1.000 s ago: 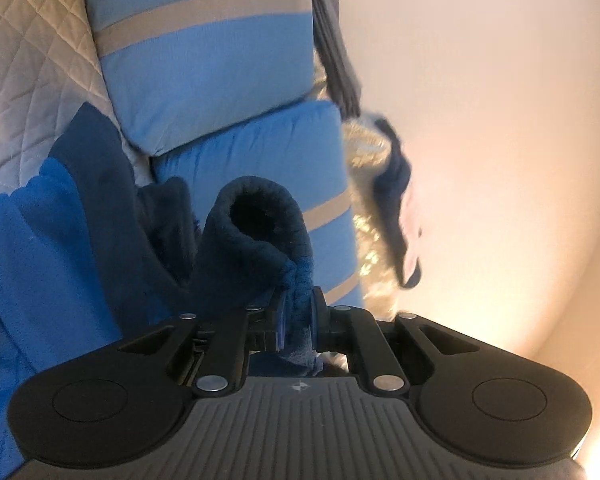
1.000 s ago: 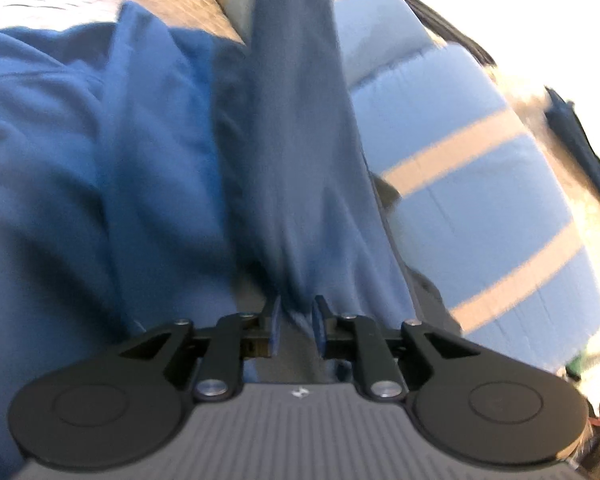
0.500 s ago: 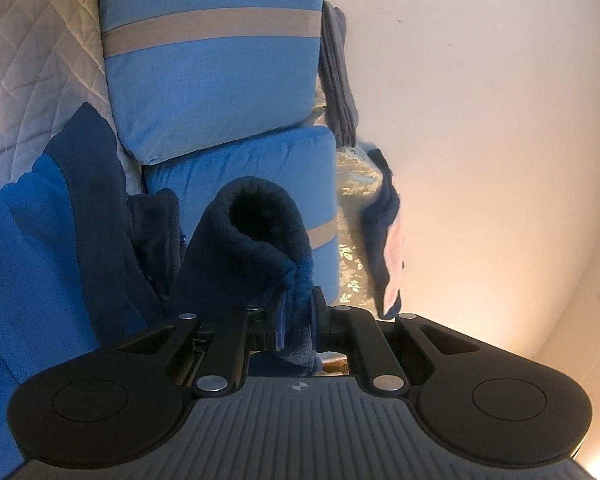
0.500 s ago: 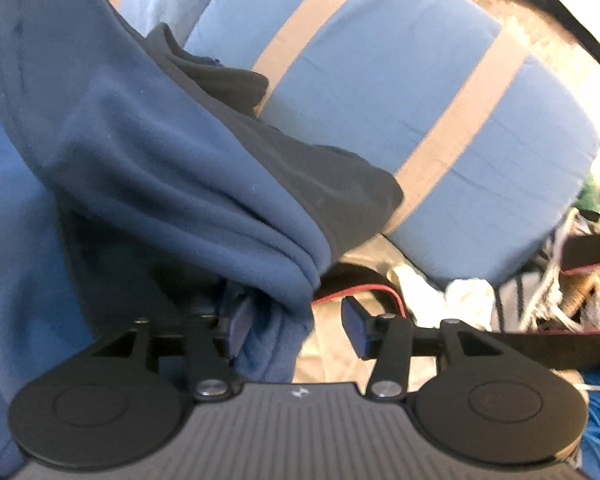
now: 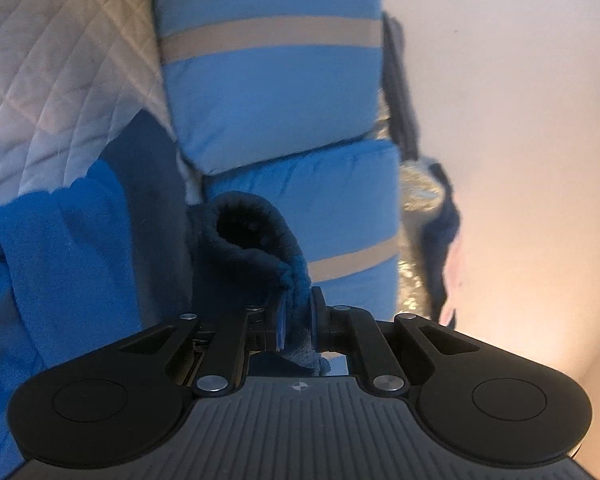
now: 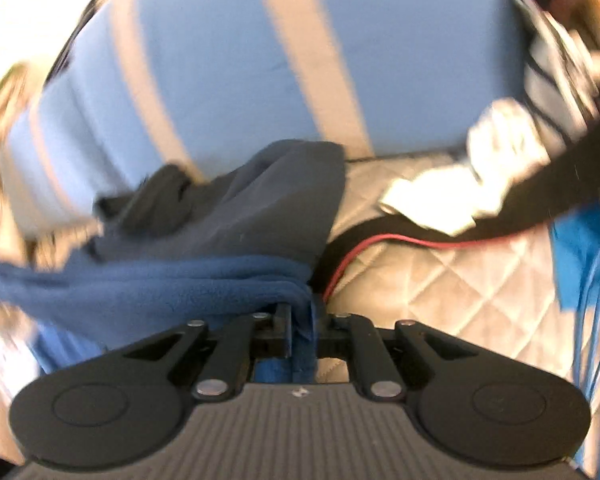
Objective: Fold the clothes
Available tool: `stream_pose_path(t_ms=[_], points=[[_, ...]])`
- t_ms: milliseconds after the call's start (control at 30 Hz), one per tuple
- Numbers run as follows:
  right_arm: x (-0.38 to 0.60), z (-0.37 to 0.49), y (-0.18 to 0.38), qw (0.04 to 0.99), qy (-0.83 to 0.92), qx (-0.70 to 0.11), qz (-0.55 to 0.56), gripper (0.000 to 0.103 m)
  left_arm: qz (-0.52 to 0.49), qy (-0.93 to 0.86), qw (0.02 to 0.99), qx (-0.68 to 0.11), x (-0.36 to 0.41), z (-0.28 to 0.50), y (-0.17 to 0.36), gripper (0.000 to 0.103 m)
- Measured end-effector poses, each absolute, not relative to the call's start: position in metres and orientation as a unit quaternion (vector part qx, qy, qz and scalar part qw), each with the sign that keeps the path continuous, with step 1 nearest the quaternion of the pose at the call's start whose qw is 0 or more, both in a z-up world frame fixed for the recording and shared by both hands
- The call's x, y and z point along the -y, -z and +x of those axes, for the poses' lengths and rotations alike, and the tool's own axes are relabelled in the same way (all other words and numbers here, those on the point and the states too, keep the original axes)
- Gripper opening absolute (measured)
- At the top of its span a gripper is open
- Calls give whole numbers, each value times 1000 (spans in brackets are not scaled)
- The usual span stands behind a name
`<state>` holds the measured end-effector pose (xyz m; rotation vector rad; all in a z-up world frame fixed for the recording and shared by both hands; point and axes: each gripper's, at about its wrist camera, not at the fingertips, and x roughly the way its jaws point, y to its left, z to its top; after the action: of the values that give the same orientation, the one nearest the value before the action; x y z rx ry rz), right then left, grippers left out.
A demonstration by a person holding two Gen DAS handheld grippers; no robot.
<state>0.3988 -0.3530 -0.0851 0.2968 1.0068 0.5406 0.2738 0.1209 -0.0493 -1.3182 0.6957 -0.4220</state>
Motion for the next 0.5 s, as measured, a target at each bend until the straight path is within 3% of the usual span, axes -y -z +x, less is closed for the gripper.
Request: stream_pose_path(t_ms=[133,233,367,500], points=[[363,403,99,815,-223,-500,190,11,-588,188,716,-328,-113,278,51,7],[356,394,99,827,-203,-500,157,35,-588,192,714,-327,-109,277,51,7],[345,369,86,863,-188,-464,59,54,-594,204,711,-315,-108,275,49,7],[319,325,75,895,-193,-385,-114,58,-600,210,709,-305,-109,274,47,7]])
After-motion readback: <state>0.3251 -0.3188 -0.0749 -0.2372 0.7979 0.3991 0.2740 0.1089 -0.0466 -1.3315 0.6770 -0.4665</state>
